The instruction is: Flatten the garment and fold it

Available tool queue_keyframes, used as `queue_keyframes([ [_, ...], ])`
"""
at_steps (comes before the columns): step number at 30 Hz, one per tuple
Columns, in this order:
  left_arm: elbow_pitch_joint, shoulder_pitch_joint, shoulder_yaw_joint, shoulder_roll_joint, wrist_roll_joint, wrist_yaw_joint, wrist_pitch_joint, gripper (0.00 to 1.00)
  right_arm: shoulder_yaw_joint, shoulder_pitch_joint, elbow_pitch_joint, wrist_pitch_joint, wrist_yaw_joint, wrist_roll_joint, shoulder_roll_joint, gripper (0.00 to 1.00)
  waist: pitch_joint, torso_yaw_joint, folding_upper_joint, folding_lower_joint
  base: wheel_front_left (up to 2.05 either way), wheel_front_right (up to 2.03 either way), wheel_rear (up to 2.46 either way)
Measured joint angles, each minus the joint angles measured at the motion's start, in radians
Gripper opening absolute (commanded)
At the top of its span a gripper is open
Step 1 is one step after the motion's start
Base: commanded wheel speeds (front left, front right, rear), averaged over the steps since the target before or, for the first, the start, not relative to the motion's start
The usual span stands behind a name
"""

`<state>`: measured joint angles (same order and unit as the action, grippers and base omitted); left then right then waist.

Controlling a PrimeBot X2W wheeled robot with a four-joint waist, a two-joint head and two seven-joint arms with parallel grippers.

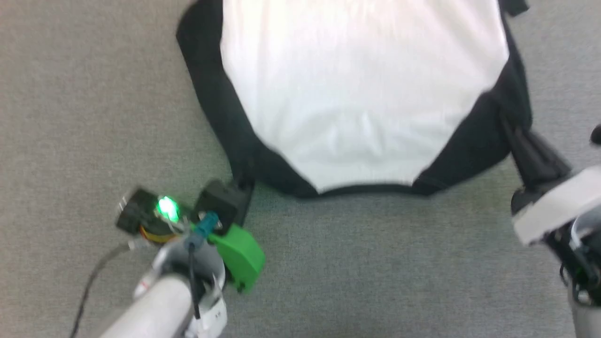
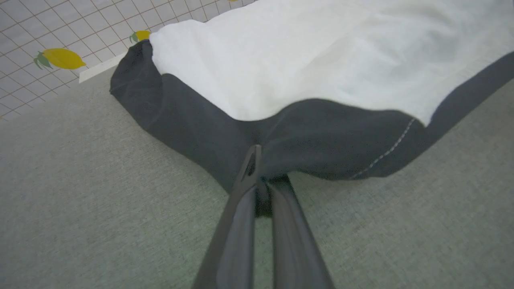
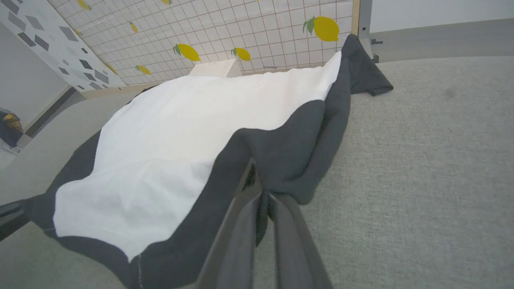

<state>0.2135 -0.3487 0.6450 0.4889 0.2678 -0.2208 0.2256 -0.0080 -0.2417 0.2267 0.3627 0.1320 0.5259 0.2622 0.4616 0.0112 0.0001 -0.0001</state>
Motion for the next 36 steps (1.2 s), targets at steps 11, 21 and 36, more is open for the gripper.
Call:
queue_keyframes([
  [11, -0.032, 0.138, 0.053, 0.002, 0.101, 0.013, 0.077, 0.0, -0.034, 0.225, 0.003, 0.103, 0.0, -0.018, -0.033, 0.0, -0.119, -0.009, 0.0, 0.0, 0.0, 0.0, 0.0],
  [21, -0.054, 0.28, 0.086, 0.015, 0.197, 0.011, 0.135, 0.0, -0.073, 0.446, -0.014, 0.185, 0.0, -0.097, -0.069, 0.0, -0.211, -0.004, 0.0, 0.0, 0.0, 0.0, 0.0],
  [36, -0.155, 0.348, 0.11, -0.019, 0.262, 0.01, 0.108, 0.0, -0.044, 0.523, -0.117, 0.167, 0.0, -0.184, -0.109, 0.0, -0.258, -0.026, 0.0, 0.0, 0.0, 0.0, 0.0],
])
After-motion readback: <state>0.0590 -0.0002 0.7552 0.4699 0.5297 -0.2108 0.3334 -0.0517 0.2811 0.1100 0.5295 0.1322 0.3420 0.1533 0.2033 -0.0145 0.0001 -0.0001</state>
